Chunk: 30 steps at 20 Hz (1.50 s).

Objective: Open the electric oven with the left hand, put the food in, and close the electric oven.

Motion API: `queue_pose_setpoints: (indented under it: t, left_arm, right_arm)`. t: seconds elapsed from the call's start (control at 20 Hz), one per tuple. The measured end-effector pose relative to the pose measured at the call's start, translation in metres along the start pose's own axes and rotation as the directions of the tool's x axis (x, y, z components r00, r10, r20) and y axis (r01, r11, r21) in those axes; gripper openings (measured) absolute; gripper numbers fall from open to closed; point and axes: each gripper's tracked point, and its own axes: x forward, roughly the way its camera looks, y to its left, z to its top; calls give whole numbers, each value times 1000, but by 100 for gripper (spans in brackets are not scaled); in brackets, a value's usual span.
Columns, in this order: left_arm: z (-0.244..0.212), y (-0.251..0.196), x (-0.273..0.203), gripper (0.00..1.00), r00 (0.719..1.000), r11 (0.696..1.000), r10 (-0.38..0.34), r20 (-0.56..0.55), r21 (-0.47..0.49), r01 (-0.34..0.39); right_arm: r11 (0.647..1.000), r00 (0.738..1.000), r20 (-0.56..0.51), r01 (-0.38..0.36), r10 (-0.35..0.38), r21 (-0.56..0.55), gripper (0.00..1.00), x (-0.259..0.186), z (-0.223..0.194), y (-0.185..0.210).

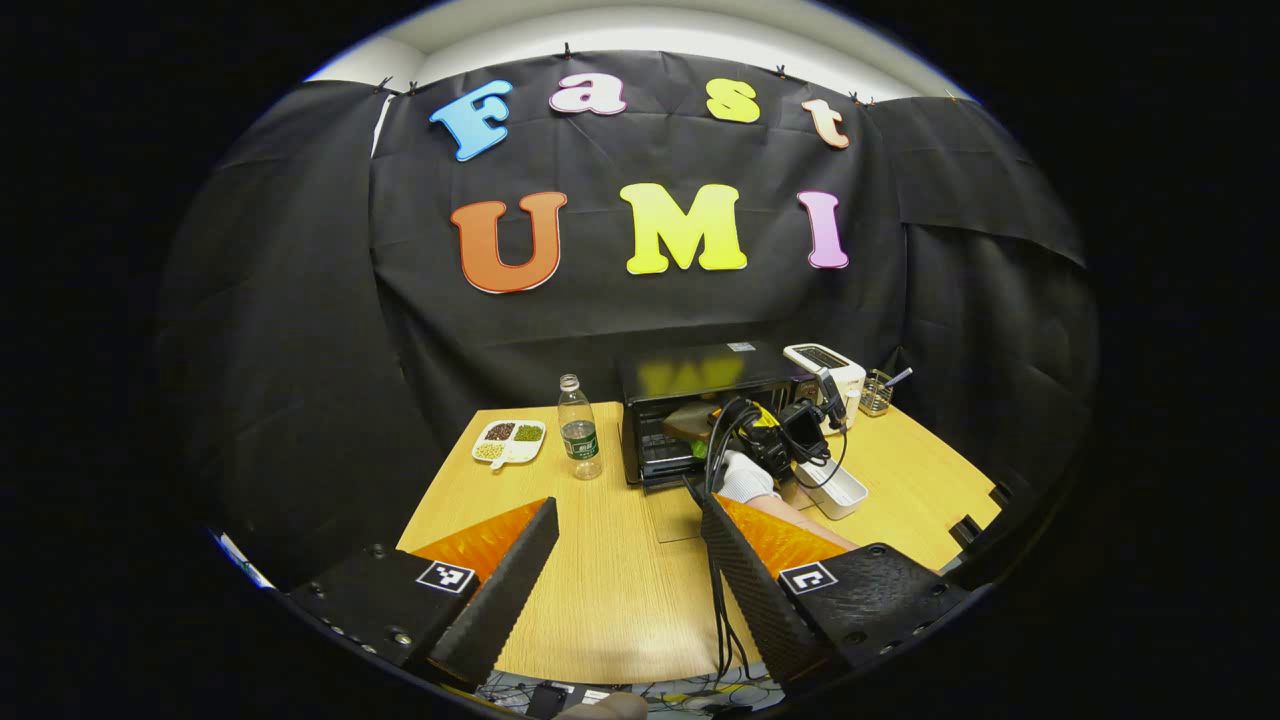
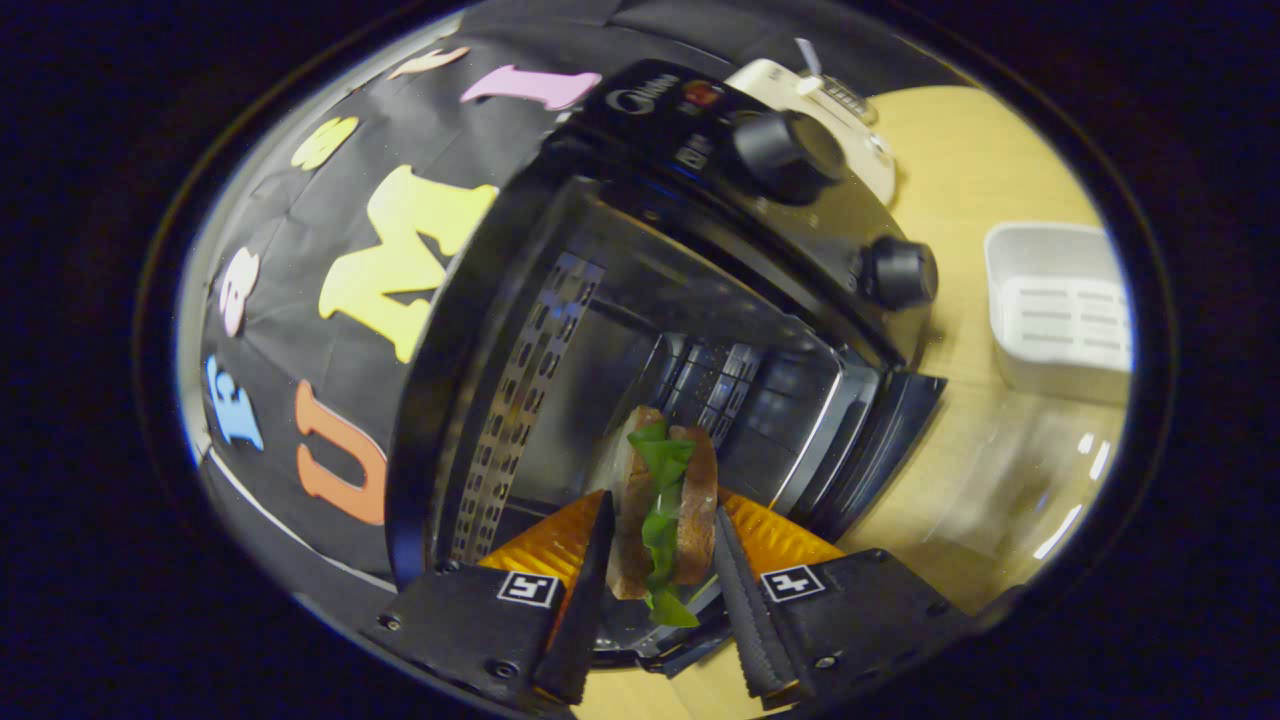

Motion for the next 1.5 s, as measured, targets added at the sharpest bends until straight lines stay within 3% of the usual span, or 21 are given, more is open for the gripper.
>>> queue_pose_setpoints:
  t: [0.1,0.15,0.2,0.3,0.35,0.4,0.45,0.5,0.55,0.8,0.85,0.9,1.05,1.1,1.2,1.25,1.35,1.4,1.5]
  left_arm:
    - [1,-1,-1,95,1000,1000,4,10,-11,-4]
    - [3,0,-1,95,1000,1000,13,17,-7,-13]
    - [3,2,-2,95,999,1000,23,23,-2,-23]
    - [5,3,-4,95,999,999,34,40,-2,-34]
    - [5,2,-5,95,998,999,37,48,-2,-37]
    - [5,1,-6,95,998,999,41,56,-1,-41]
    - [5,-1,-8,95,997,999,43,64,-4,-43]
    - [5,-2,-10,95,996,999,44,75,-6,-44]
    - [5,-4,-10,95,996,999,46,78,-11,-46]
    - [-4,-25,-7,95,994,999,32,102,-34,-29]
    - [-6,-29,-4,95,994,999,32,101,-44,-28]
    - [-8,-33,0,95,994,998,30,104,-53,-24]
    - [-21,-47,16,95,996,997,37,79,-69,-32]
    - [-26,-53,22,95,997,997,37,71,-70,-32]
    - [-33,-66,32,95,998,997,38,59,-69,-34]
    - [-37,-75,36,95,998,997,34,54,-65,-30]
    - [-45,-90,44,95,999,997,30,37,-69,-27]
    - [-49,-98,49,95,999,997,28,30,-78,-25]
    - [-55,-112,55,95,1000,996,22,14,-92,-20]
  right_arm:
    - [994,999,-32,12,-16,-112,67,-7,-2,0]
    - [984,999,-38,19,-26,-175,83,-12,-2,-1]
    - [974,998,-45,32,-44,-225,92,-18,1,-5]
    - [961,997,-60,25,-44,-276,99,-36,4,-8]
    - [953,996,-73,23,-47,-303,99,-46,6,-9]
    - [941,996,-74,20,-47,-337,87,-61,12,-12]
    - [929,997,-69,11,-39,-371,100,-77,19,-12]
    - [916,996,-79,1,-36,-401,100,-95,24,-12]
    - [898,996,-90,-15,-28,-439,88,-114,29,-14]
    - [761,993,-114,-86,17,-643,89,-210,75,-6]
    - [728,994,-102,-89,26,-680,100,-229,88,-5]
    - [700,996,-84,-87,39,-708,89,-250,99,-6]
    - [647,995,-50,-94,86,-757,89,-299,141,-3]
    - [624,995,-38,-90,96,-776,100,-313,153,-5]
    - [585,995,1,-60,103,-809,100,-337,185,-15]
    - [561,995,11,-47,100,-826,89,-345,198,-21]
    - [530,995,27,-29,97,-848,90,-362,221,-29]
    - [525,995,33,-22,96,-851,100,-368,230,-33]
    - [527,995,46,-8,90,-850,100,-374,247,-41]
